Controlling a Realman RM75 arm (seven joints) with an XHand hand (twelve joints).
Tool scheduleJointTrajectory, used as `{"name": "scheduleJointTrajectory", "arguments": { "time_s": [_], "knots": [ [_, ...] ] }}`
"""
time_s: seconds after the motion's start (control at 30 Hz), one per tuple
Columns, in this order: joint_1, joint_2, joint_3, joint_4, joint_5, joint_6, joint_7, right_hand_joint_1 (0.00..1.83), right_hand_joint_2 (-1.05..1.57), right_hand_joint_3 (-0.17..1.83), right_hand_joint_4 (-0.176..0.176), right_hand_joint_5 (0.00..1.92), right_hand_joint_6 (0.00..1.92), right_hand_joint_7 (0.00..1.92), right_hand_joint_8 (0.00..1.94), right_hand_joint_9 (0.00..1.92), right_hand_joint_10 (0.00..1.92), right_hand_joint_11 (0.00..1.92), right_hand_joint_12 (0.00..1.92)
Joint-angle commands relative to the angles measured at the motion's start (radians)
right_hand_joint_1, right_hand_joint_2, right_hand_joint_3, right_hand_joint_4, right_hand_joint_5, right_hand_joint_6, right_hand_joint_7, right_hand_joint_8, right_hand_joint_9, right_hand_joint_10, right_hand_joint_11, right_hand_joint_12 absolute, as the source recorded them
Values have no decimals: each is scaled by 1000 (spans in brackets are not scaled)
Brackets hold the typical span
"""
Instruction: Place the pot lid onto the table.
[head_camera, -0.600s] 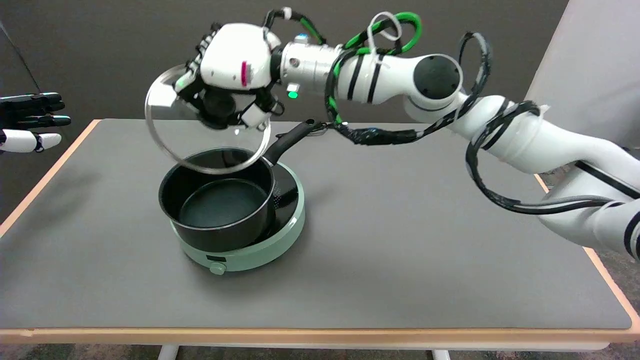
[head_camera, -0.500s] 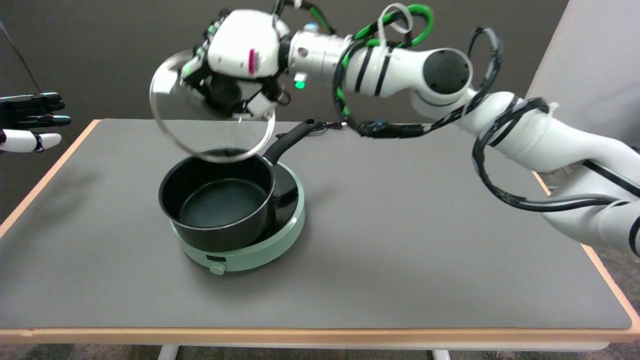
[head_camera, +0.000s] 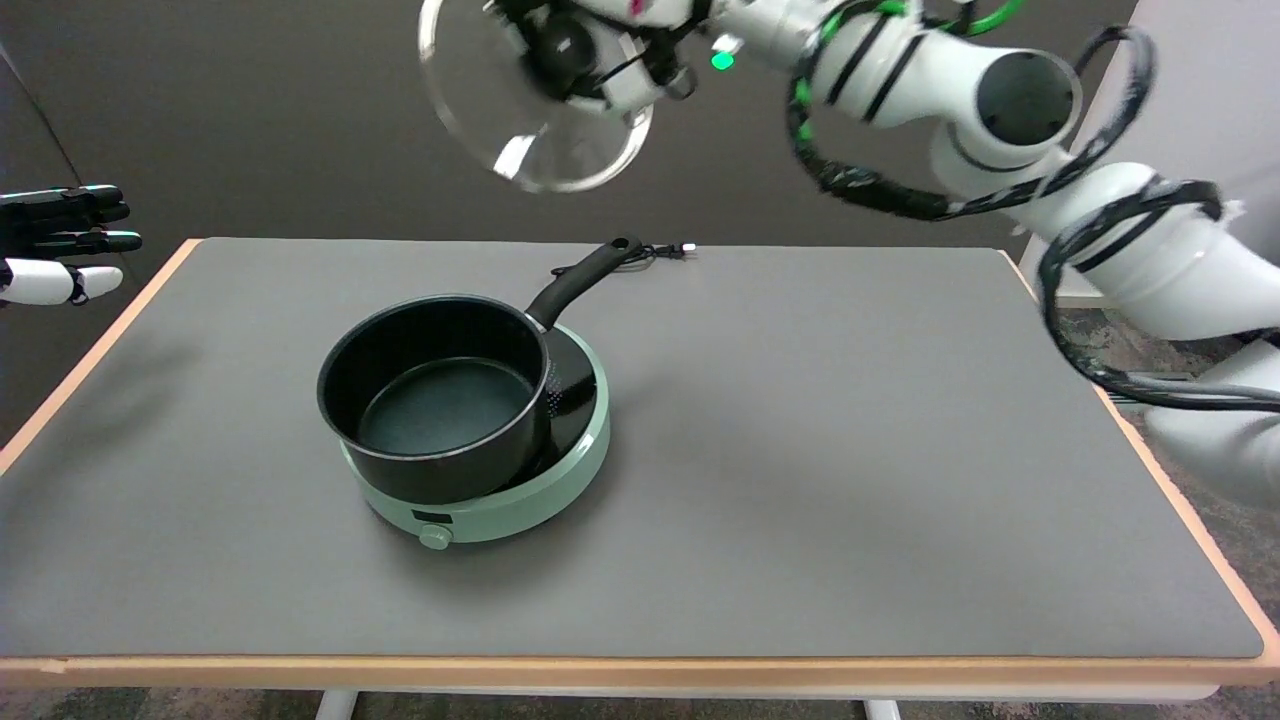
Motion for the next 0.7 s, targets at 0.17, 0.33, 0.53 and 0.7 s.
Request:
{"name": "scheduleJointTrajectory", "arguments": {
  "time_s": [0.17, 0.33, 0.53, 0.7],
  "knots": [
    [-84, 243, 254, -123, -24, -82, -41, 1352, 847, 700, 176, 579, 1416, 847, 1428, 775, 1721, 624, 1575],
    [-82, 275, 244, -256, -19, -90, -47, 1356, 833, 714, 176, 581, 1427, 860, 1411, 785, 1699, 635, 1569],
    [-39, 346, 123, -363, 27, -57, -50, 1357, 821, 736, 176, 584, 1433, 864, 1415, 788, 1701, 646, 1559],
    [-30, 418, 17, -384, 98, -18, -50, 1357, 823, 731, 176, 584, 1435, 863, 1414, 789, 1700, 644, 1561]
  ]
}}
